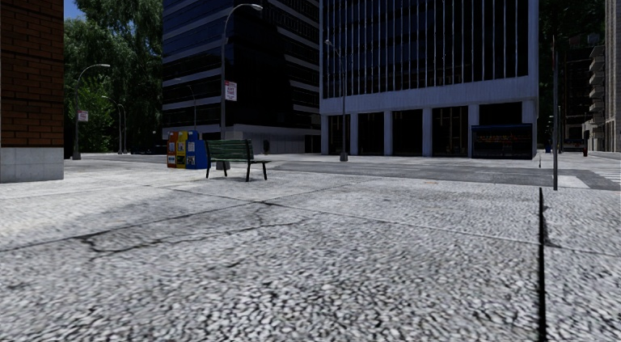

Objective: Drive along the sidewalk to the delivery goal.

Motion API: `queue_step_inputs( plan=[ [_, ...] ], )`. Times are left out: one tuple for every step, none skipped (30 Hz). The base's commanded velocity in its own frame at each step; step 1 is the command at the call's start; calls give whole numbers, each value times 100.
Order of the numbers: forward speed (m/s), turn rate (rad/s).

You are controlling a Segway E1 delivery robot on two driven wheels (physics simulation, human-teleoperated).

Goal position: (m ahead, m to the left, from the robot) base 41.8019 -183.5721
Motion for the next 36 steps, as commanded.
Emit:
queue_step_inputs(
  plan=[
    [200,0],
    [200,0],
    [200,0],
    [200,0],
    [200,0],
    [200,0],
    [200,0],
    [200,0],
    [200,0],
    [200,0],
    [200,0],
    [200,0],
    [200,0],
    [200,0],
    [200,0],
    [199,0],
    [199,0],
    [189,-9],
    [178,-25],
    [174,-31],
    [173,-32],
    [173,-36],
    [173,-36],
    [173,-44],
    [172,-50],
    [172,-52],
    [171,-52],
    [171,-52],
    [171,-52],
    [170,-52],
    [169,-52],
    [168,-52],
    [168,-52],
    [168,-52],
    [168,-52],
    [168,-54]
  ],
)
